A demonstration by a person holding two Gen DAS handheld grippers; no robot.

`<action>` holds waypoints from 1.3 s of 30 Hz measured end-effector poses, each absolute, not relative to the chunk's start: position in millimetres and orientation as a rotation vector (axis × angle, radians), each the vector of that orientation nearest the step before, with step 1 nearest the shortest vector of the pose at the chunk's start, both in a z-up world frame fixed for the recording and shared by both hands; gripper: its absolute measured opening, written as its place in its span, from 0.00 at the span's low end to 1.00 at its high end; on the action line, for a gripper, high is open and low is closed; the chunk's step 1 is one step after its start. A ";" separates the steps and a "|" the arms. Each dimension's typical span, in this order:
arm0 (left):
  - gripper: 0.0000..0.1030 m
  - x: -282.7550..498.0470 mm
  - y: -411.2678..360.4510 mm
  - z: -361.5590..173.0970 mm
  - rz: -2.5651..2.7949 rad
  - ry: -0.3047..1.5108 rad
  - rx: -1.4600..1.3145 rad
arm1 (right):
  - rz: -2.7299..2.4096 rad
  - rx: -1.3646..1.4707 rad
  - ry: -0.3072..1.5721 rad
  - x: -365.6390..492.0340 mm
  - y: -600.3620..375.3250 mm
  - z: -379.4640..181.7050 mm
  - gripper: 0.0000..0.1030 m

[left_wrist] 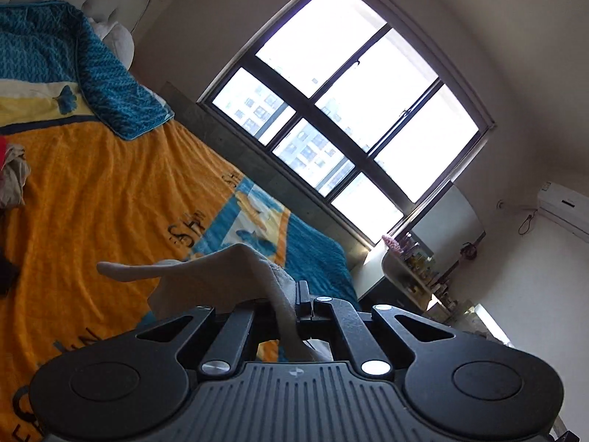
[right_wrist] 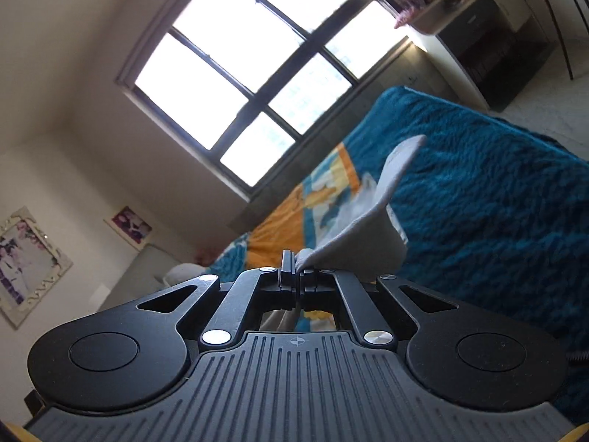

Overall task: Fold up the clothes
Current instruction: 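Shake out and lay the T-shirt flat with both tools, then release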

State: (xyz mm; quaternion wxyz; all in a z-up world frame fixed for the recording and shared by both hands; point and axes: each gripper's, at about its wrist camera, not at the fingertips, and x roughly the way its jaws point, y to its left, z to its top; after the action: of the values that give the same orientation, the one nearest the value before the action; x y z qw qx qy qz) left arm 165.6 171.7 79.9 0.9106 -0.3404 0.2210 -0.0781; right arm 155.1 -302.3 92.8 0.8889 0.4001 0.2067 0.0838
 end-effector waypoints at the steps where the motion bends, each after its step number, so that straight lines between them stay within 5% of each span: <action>1: 0.00 165.9 171.9 51.4 -0.140 0.513 -0.707 | 0.150 0.855 0.495 157.6 -300.1 59.2 0.01; 5: 0.00 164.7 185.0 -56.7 -0.053 0.751 -0.831 | 0.044 0.944 0.719 152.8 -294.3 -52.6 0.01; 9: 0.00 161.5 195.0 -106.2 0.019 0.880 -0.861 | -0.048 0.948 0.863 147.0 -292.6 -118.8 0.01; 22: 0.00 96.8 185.7 -16.6 0.012 0.830 -0.712 | -0.025 0.833 0.768 77.3 -287.8 -27.7 0.01; 31: 0.02 70.3 178.1 -53.7 0.057 0.969 -0.648 | -0.009 0.779 0.859 25.1 -281.7 -40.1 0.02; 34: 0.09 64.8 177.4 -56.9 0.035 1.043 -0.643 | -0.013 0.733 0.918 26.2 -276.6 -45.6 0.15; 37: 0.32 42.3 177.6 -25.2 -0.056 1.038 -0.584 | 0.036 0.705 0.881 5.8 -277.0 -14.0 0.23; 39: 0.37 26.2 178.4 -1.0 -0.129 1.032 -0.540 | 0.071 0.680 0.849 -13.8 -278.6 19.8 0.36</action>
State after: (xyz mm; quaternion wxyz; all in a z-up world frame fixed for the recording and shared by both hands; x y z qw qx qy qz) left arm 26.1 178.4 -1.0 0.8332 -0.2546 0.4872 -0.0608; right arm -13.8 -278.6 19.8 0.8551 0.3237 0.4036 0.0336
